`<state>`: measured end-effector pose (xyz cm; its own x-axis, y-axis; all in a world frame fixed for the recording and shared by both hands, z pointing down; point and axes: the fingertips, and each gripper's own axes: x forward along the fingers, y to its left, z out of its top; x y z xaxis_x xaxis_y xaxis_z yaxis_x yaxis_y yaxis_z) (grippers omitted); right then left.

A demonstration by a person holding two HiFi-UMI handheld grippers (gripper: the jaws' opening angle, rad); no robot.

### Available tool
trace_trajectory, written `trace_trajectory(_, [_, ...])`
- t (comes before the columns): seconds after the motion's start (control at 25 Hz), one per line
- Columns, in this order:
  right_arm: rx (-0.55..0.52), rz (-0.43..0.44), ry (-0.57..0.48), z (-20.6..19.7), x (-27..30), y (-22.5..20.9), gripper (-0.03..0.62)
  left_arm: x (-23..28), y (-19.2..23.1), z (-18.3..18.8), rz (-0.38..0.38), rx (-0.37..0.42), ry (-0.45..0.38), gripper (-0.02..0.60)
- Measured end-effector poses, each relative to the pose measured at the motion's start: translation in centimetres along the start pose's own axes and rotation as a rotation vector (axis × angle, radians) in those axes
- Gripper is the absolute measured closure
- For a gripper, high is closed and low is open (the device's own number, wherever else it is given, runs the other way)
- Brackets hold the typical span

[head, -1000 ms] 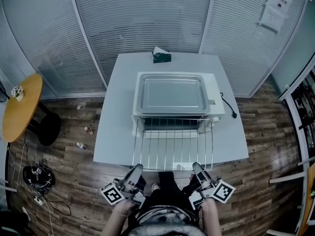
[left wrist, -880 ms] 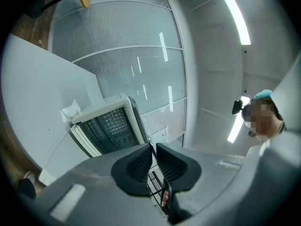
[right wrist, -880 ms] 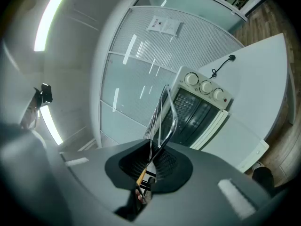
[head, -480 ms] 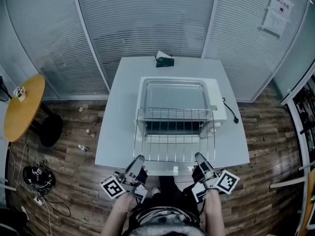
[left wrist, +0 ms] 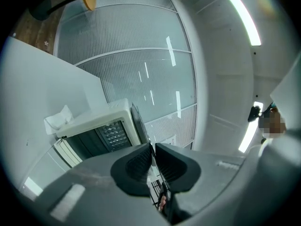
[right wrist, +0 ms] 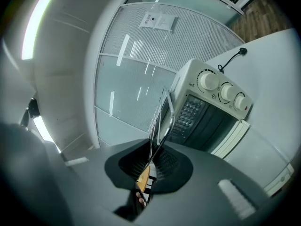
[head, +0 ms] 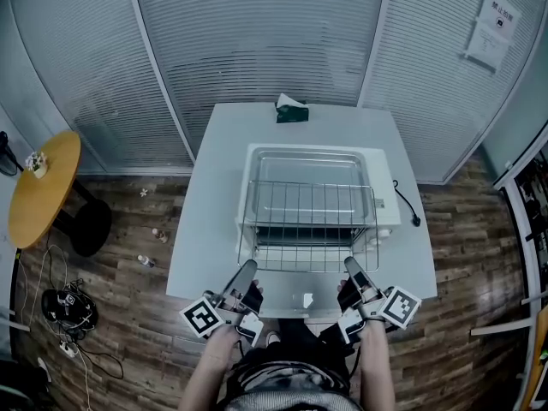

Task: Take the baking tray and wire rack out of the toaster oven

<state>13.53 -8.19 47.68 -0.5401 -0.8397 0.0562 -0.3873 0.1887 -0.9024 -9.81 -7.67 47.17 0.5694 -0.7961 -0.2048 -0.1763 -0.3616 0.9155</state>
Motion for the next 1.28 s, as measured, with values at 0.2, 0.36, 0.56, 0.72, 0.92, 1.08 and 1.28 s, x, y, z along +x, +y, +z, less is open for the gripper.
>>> trace_trajectory(0.2, [0.004,-0.008,0.004,1.8,2.2,-0.4,0.573,2.2,0.6,1.1,0.010,0.000,-0.002,0.566])
trace_trajectory(0.36, [0.003,0.003,-0.002,2.6,3.4,-0.4,0.567,3.6,0.9,2.0,0.006,-0.005,-0.007,0.566])
trace_trajectory(0.56, [-0.037,-0.003,-0.006,3.5,4.4,-0.4,0.553,4.9,0.9,2.6,-0.006,0.005,-0.008,0.565])
trace_trajectory(0.72, [-0.028,0.050,-0.012,3.8,5.0,0.5,0.536,5.4,1.2,3.0,0.002,0.013,-0.027,0.558])
trace_trajectory(0.92, [-0.110,0.092,-0.001,3.6,4.3,1.5,0.321,4.1,1.8,3.8,0.050,0.055,-0.091,0.455])
trace_trajectory(1.08, [-0.281,-0.010,0.010,2.8,2.1,0.6,0.261,2.0,1.1,4.7,0.134,0.358,-0.074,0.375])
trace_trajectory(1.28, [-0.683,-0.245,-0.010,2.9,0.1,-0.5,0.253,1.1,0.4,3.8,0.237,0.875,0.097,0.308])
